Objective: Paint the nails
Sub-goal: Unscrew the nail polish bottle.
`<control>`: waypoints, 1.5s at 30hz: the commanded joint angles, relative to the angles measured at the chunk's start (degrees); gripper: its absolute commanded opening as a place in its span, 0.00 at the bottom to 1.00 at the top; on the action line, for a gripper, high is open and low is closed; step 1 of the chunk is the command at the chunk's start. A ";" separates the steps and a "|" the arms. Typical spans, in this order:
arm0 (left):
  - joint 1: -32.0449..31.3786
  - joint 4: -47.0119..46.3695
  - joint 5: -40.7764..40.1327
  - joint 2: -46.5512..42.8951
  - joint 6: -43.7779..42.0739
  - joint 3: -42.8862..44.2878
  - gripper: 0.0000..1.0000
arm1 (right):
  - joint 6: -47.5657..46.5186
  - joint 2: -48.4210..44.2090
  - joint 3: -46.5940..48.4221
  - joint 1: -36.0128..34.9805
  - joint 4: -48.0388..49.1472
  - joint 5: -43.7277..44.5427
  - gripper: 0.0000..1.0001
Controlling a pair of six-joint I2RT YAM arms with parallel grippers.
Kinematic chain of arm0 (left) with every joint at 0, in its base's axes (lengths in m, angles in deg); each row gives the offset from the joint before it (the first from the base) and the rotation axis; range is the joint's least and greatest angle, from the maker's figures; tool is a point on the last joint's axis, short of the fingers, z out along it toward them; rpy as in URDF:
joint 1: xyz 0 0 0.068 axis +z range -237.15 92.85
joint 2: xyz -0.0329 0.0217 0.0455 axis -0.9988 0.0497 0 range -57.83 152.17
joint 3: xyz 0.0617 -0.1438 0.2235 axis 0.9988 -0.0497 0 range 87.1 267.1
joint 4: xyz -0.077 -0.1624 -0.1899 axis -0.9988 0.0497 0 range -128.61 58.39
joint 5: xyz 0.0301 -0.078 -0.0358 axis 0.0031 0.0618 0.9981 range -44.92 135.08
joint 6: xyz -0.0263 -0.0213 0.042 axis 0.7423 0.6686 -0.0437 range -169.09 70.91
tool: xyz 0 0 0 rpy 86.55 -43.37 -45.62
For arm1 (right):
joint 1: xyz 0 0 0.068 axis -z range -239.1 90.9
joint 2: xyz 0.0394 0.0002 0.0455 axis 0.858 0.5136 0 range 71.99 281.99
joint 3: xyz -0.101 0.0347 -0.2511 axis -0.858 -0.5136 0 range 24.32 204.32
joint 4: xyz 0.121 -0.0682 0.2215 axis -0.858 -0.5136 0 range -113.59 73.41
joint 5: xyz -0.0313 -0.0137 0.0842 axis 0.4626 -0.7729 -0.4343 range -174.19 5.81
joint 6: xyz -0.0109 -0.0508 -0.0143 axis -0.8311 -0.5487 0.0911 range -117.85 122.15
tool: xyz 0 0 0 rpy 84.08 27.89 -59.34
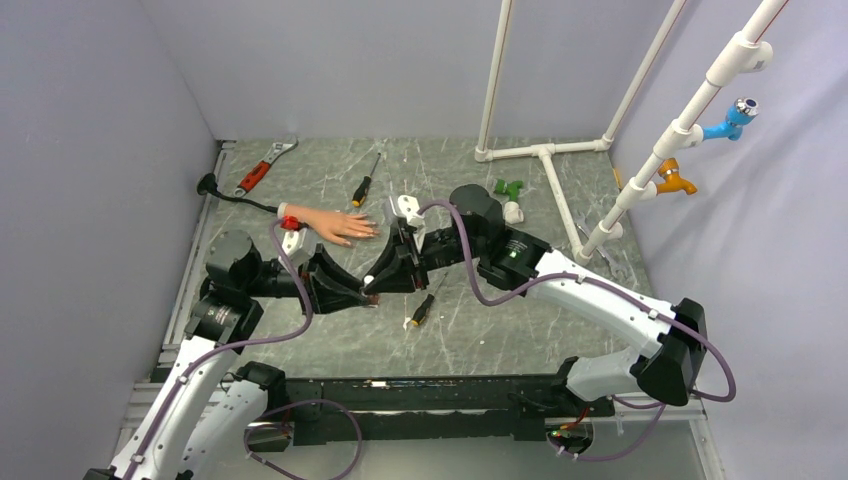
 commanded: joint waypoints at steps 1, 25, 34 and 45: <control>-0.05 -7.42 0.41 0.17 0.14 1.14 0.00 | -0.97 -0.06 -1.82 -2.15 1.17 -5.92 0.13; -0.06 0.47 -23.20 -3.56 -3.84 1.13 0.00 | 14.20 -0.88 -1.92 -1.80 5.93 40.85 1.00; 0.00 1.58 -28.00 -3.46 -2.90 1.55 0.00 | 19.37 1.56 0.22 -1.92 7.16 46.66 1.00; -0.06 3.85 -35.28 -1.76 -0.64 2.62 0.00 | 18.43 3.06 2.14 -3.31 8.95 45.09 0.99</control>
